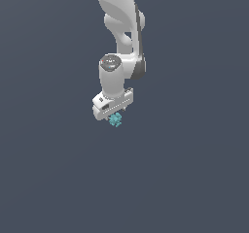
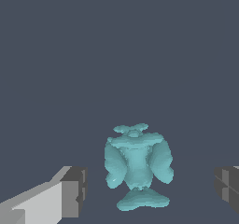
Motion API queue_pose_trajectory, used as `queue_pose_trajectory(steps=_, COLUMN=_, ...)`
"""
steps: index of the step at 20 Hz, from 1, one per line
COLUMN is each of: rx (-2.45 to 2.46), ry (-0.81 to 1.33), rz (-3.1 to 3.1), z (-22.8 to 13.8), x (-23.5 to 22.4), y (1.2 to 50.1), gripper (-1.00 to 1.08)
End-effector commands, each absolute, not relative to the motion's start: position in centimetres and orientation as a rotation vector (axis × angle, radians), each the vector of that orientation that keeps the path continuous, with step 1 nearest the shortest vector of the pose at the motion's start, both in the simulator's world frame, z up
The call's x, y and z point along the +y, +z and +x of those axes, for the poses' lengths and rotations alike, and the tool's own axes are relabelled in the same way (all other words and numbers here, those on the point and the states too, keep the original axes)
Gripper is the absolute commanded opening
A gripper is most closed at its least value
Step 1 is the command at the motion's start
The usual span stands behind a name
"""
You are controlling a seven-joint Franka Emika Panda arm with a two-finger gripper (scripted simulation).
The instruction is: Pick up the object and move it to a goal position.
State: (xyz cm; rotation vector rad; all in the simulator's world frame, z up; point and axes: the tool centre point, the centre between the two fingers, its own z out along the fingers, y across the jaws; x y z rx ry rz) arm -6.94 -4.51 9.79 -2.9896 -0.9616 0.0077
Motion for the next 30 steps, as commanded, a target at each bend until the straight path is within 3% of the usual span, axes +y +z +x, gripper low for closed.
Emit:
queue_pose_trajectory(steps=1, rx=-1.02, ry=0.004, rz=-2.971, z=-7.4, x=-4.7, y=9.5, gripper=1.0)
queue_pose_trajectory(steps=15, rx=-1.106, ry=0.001, rz=-2.94, z=-8.1, x=-5.1, y=8.8, gripper=1.0)
queue_pose_trajectory(steps=30, rx=-1.112, ry=0.0, rz=-2.938, z=-8.1, x=-5.1, y=4.0, gripper=1.0)
